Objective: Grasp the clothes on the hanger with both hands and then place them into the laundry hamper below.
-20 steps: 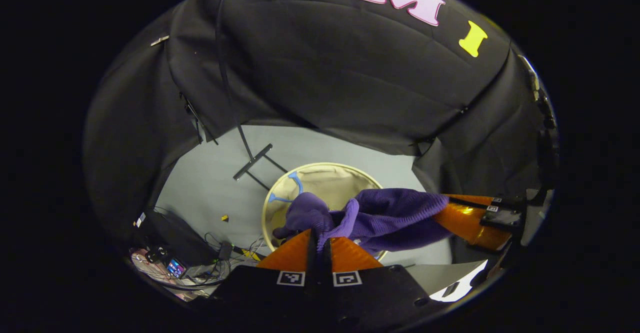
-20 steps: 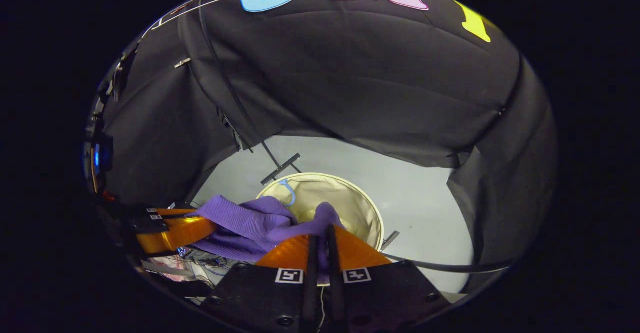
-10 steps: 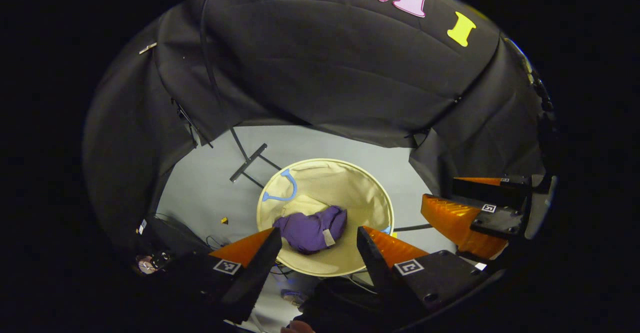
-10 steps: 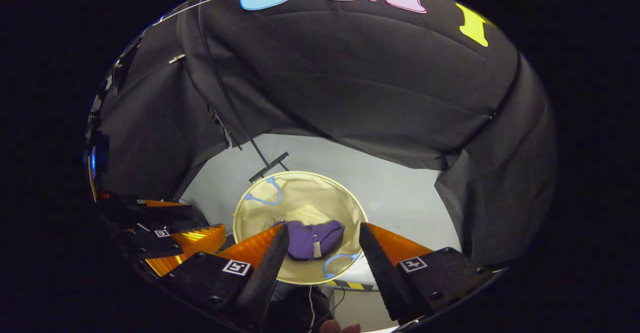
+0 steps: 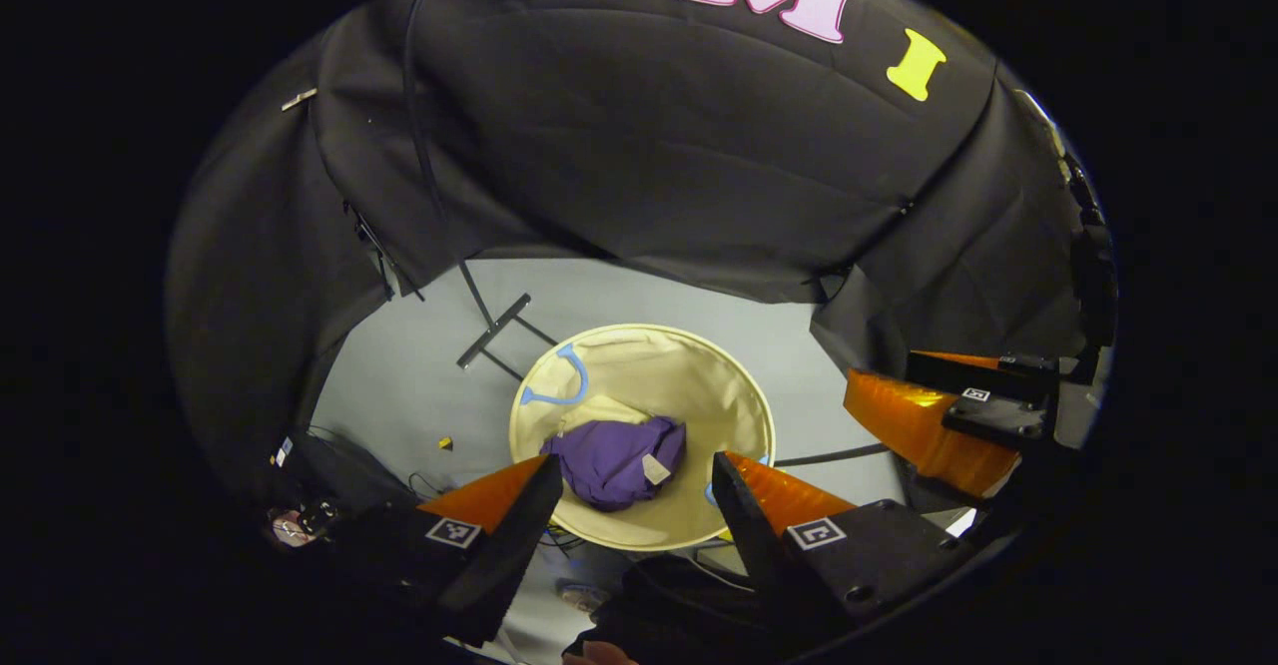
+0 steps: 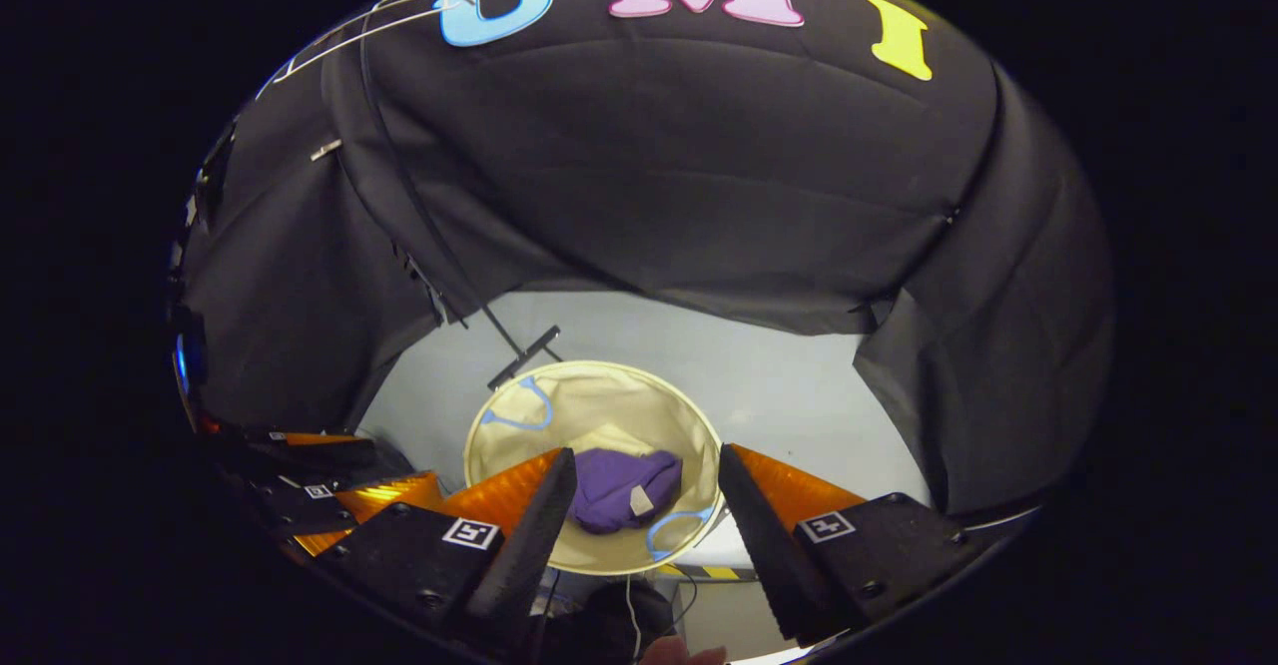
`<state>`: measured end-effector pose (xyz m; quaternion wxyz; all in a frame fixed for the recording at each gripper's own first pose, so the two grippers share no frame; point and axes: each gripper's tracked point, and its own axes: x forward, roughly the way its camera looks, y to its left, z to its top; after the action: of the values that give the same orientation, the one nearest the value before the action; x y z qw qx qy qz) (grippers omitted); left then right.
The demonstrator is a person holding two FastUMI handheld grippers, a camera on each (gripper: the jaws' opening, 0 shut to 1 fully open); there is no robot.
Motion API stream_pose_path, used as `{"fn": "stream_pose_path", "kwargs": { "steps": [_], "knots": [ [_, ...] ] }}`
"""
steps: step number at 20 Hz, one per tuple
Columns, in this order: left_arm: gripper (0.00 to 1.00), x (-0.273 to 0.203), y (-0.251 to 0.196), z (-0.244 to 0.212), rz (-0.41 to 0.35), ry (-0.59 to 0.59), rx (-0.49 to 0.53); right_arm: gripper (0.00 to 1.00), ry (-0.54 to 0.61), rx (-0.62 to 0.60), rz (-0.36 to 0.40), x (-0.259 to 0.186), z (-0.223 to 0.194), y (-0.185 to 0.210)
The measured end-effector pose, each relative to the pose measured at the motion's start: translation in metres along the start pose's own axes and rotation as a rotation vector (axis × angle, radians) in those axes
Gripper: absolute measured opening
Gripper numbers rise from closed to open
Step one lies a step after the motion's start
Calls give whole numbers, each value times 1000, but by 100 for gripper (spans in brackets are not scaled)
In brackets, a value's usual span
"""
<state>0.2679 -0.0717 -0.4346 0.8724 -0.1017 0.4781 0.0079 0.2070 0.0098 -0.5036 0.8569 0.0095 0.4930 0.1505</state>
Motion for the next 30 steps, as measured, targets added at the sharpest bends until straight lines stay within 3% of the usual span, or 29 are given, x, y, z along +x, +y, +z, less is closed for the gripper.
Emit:
{"fn": "stream_pose_path", "kwargs": {
  "steps": [3, 7, 13, 18, 29, 30],
  "knots": [
    [92, -20, -3, 23, 1, -82, 18, 94, -123, 6, -22, -28, 38, 3],
    [95, -64, -10, 59, -21, -235, 53, 93, -285, 19, -58, -74, 86, 9],
    [95, -152, -2, 98, -2, -454, 109, 95, -506, -6, -168, -167, 131, 17],
    [94, -239, 7, 125, 37, -646, 171, 96, -585, 5, -186, -222, 135, 43],
    [94, -380, 4, 116, -23, -845, 196, 98, -754, 19, -231, -351, 128, 85],
    [91, -390, 4, 113, -28, -858, 199, 98, -767, 18, -236, -361, 129, 88]
  ]
}}
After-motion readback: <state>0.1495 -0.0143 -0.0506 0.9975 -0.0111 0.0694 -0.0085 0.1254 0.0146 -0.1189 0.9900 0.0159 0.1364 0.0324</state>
